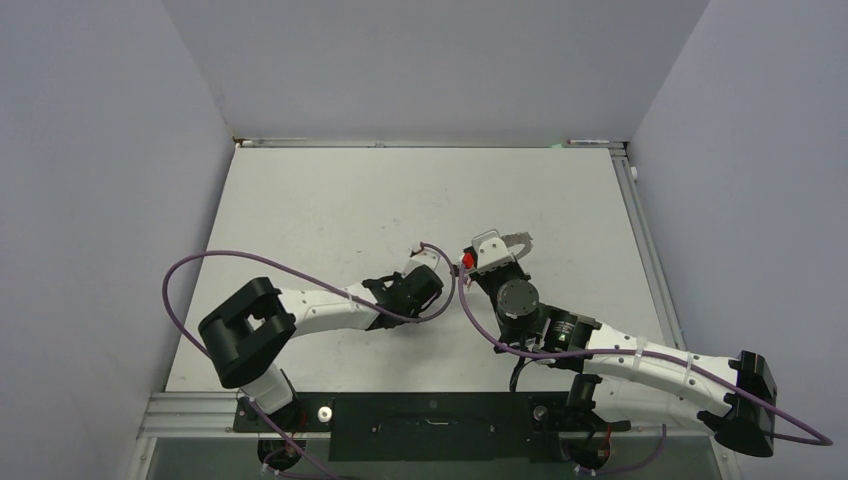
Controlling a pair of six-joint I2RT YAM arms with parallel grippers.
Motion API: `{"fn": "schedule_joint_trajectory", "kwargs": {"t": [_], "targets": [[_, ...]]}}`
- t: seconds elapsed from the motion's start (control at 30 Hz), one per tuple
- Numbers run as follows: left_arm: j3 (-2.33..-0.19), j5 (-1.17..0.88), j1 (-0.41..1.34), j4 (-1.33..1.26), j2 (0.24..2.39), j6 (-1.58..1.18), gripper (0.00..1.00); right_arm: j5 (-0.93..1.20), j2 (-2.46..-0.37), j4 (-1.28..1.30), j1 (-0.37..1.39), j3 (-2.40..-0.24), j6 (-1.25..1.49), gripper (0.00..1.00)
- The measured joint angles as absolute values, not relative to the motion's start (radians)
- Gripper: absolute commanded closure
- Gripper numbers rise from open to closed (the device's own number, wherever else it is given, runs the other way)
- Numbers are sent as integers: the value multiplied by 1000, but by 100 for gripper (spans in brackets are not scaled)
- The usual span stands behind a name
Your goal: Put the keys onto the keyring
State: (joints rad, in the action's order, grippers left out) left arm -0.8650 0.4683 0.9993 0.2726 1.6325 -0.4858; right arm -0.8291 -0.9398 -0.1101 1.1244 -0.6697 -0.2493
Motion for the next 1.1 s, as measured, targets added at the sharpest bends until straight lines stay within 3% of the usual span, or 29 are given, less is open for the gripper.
{"fn": "schedule_joint_trajectory", "kwargs": {"t": [0.7, 1.1], "targets": [[-850, 321, 1045, 304, 1115, -265, 100, -722, -831, -69, 1124, -673, -200, 95], [-779, 208, 1148, 358, 778, 61, 100, -586, -823, -40, 1124, -689, -197, 95]]}}
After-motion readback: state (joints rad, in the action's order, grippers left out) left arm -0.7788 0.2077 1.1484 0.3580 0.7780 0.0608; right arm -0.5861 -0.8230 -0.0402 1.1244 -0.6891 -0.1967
